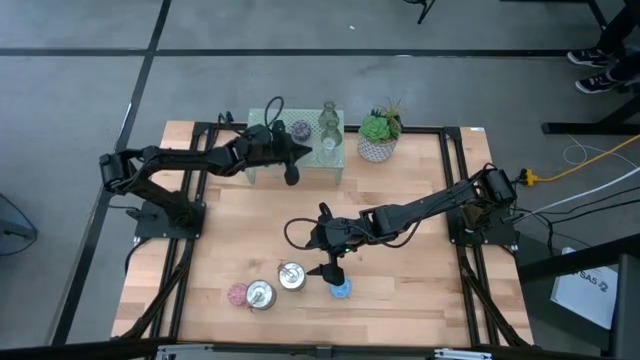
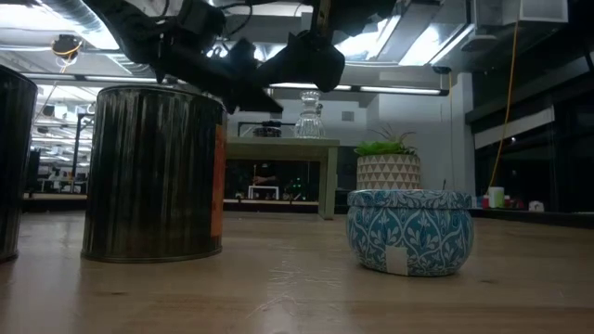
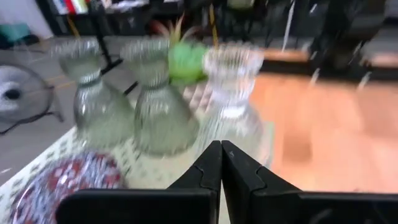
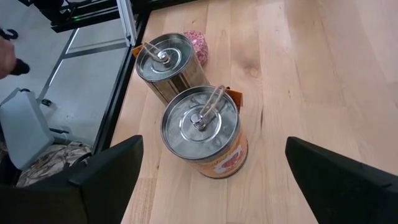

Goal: Pick & Place candle stick holders
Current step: Adjust the black and red candle on the shelf

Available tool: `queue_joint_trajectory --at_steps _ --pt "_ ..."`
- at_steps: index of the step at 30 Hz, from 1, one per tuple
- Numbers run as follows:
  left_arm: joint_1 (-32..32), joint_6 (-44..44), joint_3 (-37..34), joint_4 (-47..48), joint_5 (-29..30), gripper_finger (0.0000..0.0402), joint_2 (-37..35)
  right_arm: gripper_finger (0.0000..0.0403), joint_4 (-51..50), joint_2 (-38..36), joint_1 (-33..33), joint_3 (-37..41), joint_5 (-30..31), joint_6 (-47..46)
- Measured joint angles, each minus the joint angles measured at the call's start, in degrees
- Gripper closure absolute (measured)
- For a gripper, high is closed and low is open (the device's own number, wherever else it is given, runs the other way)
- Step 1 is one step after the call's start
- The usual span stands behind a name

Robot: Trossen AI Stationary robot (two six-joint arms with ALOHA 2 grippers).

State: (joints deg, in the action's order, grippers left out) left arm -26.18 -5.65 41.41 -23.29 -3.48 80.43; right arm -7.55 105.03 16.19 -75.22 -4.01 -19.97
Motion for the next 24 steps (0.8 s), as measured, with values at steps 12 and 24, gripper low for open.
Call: queue_joint_trajectory --at_steps 12,24 --pt "-1.22 -2.09 -0.11 3.74 15.62 0.04 0.34 0.0011 0.04 0.0 0.02 0.0 0.69 0.07" --pt "-4.65 -2.12 -0.11 3.41 17.32 0.0398 0.34 0.0011 0.05 0.0 0.02 0.0 2.95 0.11"
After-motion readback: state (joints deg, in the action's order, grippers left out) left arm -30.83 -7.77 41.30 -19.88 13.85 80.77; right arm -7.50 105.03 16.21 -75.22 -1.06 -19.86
